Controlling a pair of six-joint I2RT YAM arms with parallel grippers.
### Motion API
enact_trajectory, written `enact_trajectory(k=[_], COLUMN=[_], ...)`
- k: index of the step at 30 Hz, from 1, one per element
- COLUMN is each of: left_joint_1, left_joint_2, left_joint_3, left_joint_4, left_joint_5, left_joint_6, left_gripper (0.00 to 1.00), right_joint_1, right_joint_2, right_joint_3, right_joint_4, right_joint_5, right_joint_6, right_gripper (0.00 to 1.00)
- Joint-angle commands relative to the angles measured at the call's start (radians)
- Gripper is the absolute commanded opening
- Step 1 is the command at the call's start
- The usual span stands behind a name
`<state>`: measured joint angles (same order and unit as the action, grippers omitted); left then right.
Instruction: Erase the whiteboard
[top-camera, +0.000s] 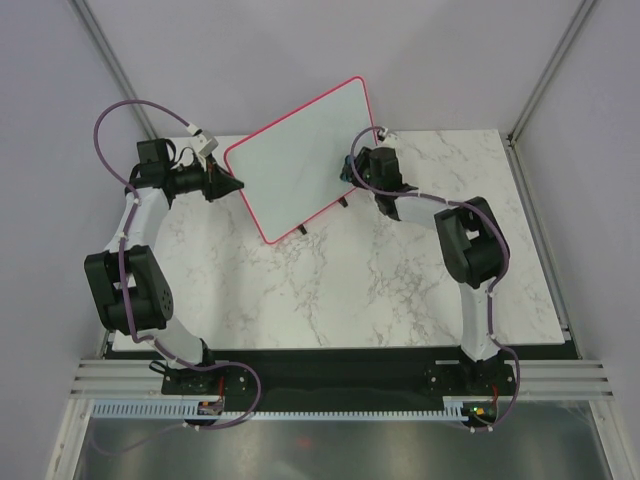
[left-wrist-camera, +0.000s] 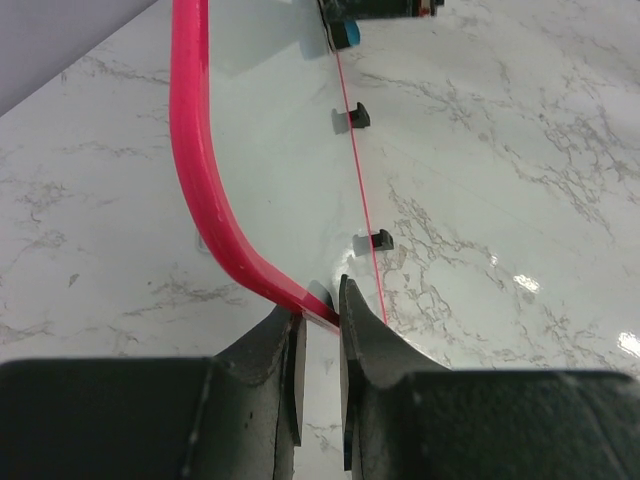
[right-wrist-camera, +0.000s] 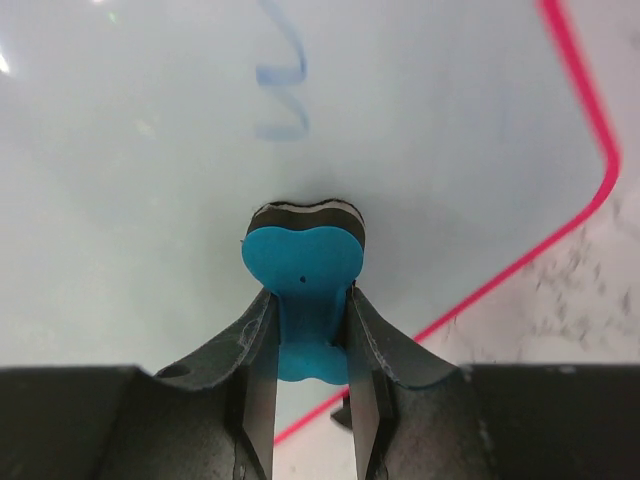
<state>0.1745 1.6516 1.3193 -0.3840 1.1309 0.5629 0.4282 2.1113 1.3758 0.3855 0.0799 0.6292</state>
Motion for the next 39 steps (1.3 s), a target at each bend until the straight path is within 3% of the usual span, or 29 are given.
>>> enact_trajectory(k=[1, 11, 21, 26, 39], left_joint_1=[-0.001, -0.001, 0.0, -0.001, -0.001], left_joint_2=[-0.036, -0.041, -0.041, -0.042, -0.039], left_joint_3=[0.015, 0.011, 0.011, 0.012, 0.02], left_joint_4=[0.023, 0.022, 0.023, 0.022, 0.007], left_joint_5=[-0.043, -0.043, -0.043, -0.043, -0.04], left_joint_6=[0.138, 0.146, 0.147, 0.147, 0.163], left_gripper=[0.02, 0.02, 0.02, 0.02, 0.02], right_joint_1=[-0.025, -0.043, -0.043, -0.043, -0.043], right_joint_2=[0.024, 0.102, 0.041, 0.061, 0.095], right_joint_3=[0.158, 0.396, 0.074, 0.068, 0.371], right_joint_4=[0.03, -0.034, 0.072, 0.064, -0.017], right_joint_5=[0.044, 0.08, 0.121, 0.109, 0.107], right_joint_6=[-0.069, -0.161, -0.12, -0.094, -0.146], right_gripper=[0.0, 0.0, 0.0, 0.0, 0.0])
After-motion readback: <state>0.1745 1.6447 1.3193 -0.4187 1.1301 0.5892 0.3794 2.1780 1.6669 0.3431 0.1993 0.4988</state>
